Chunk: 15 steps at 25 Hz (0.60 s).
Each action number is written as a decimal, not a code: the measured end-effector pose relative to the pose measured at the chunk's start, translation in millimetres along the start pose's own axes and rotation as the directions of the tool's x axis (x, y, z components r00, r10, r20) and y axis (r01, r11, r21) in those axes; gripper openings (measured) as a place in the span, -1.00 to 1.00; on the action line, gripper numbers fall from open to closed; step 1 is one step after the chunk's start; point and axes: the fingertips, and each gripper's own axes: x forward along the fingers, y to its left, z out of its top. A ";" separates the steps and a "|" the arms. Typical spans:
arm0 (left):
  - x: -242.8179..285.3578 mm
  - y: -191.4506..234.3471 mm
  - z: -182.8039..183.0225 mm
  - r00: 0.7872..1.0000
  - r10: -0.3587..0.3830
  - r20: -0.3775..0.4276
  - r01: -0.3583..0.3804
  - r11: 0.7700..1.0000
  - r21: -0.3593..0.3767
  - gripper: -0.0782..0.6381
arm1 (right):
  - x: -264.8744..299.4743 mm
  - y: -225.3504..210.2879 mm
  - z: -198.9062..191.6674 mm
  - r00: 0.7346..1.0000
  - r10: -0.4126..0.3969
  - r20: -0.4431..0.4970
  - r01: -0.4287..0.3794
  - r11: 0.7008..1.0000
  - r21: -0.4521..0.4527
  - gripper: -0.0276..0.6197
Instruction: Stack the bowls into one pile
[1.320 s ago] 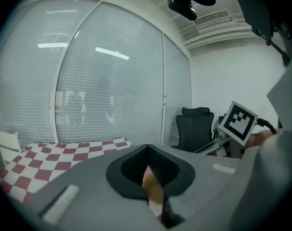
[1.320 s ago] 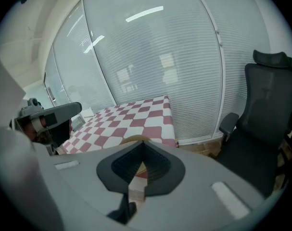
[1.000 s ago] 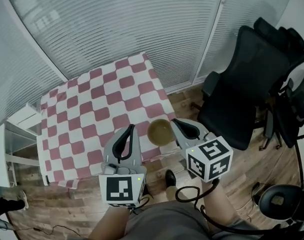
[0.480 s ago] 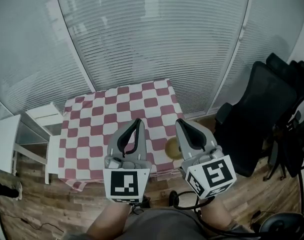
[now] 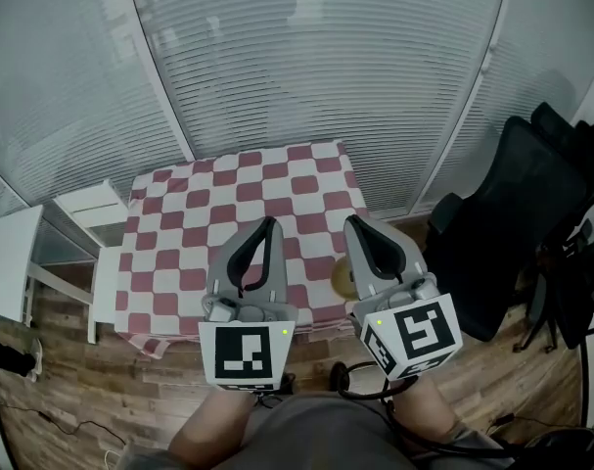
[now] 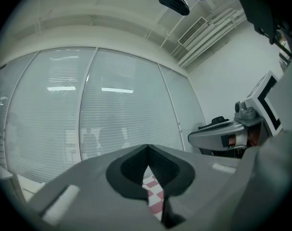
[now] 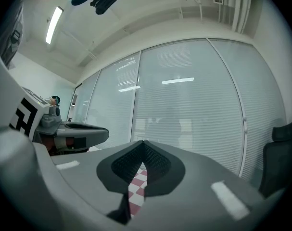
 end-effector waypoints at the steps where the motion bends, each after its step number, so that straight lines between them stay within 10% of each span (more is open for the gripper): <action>1: -0.4 0.5 -0.5 1.000 0.001 0.000 -0.001 1.000 -0.002 -0.78 | 0.2 0.9 -0.2 1.000 0.003 0.002 -0.003 1.000 0.002 -0.84; 15: -3.1 5.5 -9.2 1.000 0.009 -0.019 -0.009 1.000 -0.016 -0.78 | 3.8 11.2 -5.8 1.000 0.028 -0.003 -0.028 1.000 0.011 -0.83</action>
